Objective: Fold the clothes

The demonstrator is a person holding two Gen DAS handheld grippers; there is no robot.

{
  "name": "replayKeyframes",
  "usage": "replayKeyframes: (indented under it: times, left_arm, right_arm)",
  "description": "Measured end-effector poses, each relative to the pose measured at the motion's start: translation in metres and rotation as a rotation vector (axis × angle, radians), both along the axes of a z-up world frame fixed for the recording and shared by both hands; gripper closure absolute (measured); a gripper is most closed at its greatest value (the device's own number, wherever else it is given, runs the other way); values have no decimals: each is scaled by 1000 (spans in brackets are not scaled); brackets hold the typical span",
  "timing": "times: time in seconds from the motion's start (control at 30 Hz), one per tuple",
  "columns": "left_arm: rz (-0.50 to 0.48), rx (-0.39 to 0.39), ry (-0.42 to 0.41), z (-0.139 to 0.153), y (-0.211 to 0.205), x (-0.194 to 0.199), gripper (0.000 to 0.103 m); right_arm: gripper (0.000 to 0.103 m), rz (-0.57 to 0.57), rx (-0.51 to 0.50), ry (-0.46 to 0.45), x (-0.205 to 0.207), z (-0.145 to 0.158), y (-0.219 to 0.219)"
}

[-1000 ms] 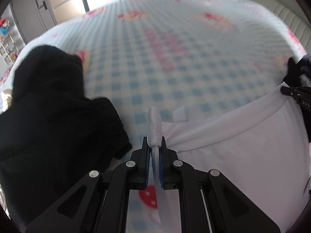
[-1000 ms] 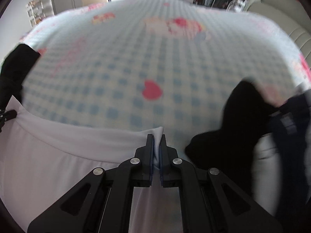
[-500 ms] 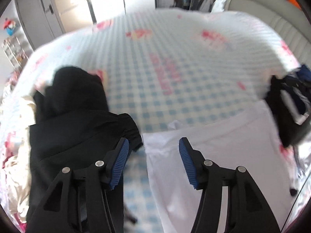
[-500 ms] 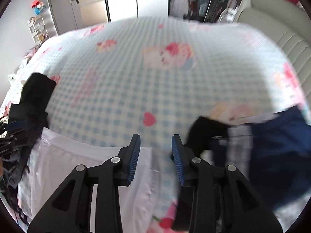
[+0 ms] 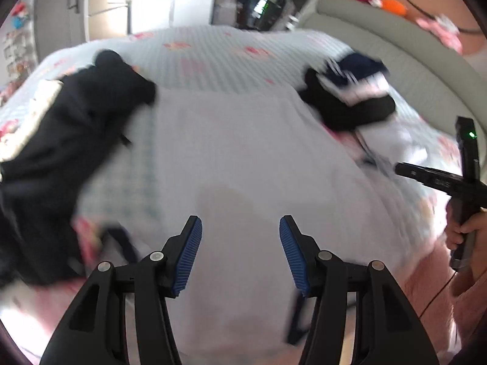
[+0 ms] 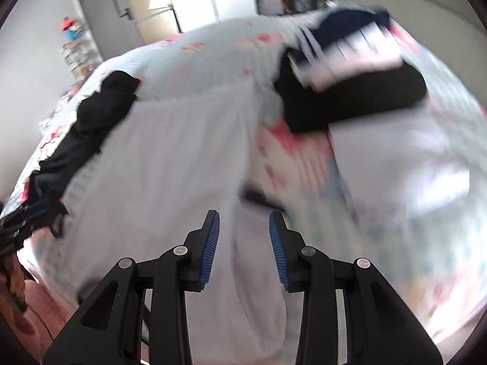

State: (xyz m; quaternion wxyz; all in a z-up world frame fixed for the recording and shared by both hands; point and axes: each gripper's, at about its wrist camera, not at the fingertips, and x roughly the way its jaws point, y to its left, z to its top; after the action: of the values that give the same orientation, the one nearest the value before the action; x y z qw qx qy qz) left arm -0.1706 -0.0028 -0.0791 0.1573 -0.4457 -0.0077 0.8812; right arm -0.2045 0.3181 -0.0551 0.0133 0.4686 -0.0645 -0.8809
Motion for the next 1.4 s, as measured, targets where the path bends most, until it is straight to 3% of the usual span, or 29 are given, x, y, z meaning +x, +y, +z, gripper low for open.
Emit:
replayKeyframes:
  times: [0.07, 0.13, 0.33, 0.4, 0.47, 0.53, 0.6, 0.67, 0.7, 0.83, 1.0, 1.1, 1.17, 1.27, 1.33, 1.4]
  left_arm:
    - [4, -36, -9, -20, 18, 11, 59]
    - [31, -24, -35, -32, 24, 21, 67]
    - [-16, 13, -53, -31, 52, 30, 68]
    - [-33, 23, -45, -26, 64, 27, 68]
    - [-40, 44, -54, -25, 73, 24, 68]
    - [-49, 34, -64, -28, 85, 20, 68]
    - [-73, 8, -71, -32, 99, 15, 68]
    - [-101, 23, -87, -36, 112, 11, 68]
    - [-109, 33, -93, -38, 116, 9, 68]
    - [-122, 45, -124, -52, 136, 5, 68]
    - [-144, 3, -167, -75, 156, 6, 67]
    - [-128, 9, -208, -86, 154, 5, 65]
    - [-120, 38, -214, -85, 151, 5, 65]
    - [-138, 64, -184, -73, 151, 9, 65]
    - [-159, 98, -152, -61, 153, 12, 65]
    - [-186, 112, -120, -50, 159, 14, 65]
  right_arm:
    - [69, -35, -22, -15, 40, -19, 5]
    - [69, -53, -69, 2, 52, -23, 15]
    - [66, -22, -167, -1, 54, -37, 34]
    - [48, 6, -188, -22, 46, -49, 34]
    - [43, 39, -215, -58, 35, -69, 31]
    - [51, 49, -223, -76, 26, -89, 30]
    - [84, 21, -253, -73, 21, -100, 35]
    - [96, -15, -348, -53, 24, -102, 46]
    - [98, -28, -401, -39, 27, -100, 52]
    - [100, -47, -398, 29, 46, -80, 57]
    - [101, -127, -333, 112, 69, -65, 65]
    - [101, -211, -217, 175, 89, -52, 73]
    - [101, -248, -223, 150, 96, -55, 85]
    - [98, -194, -425, 84, 89, -69, 95]
    - [89, -146, -503, 70, 82, -71, 92]
    - [59, -138, -493, 71, 75, -74, 86]
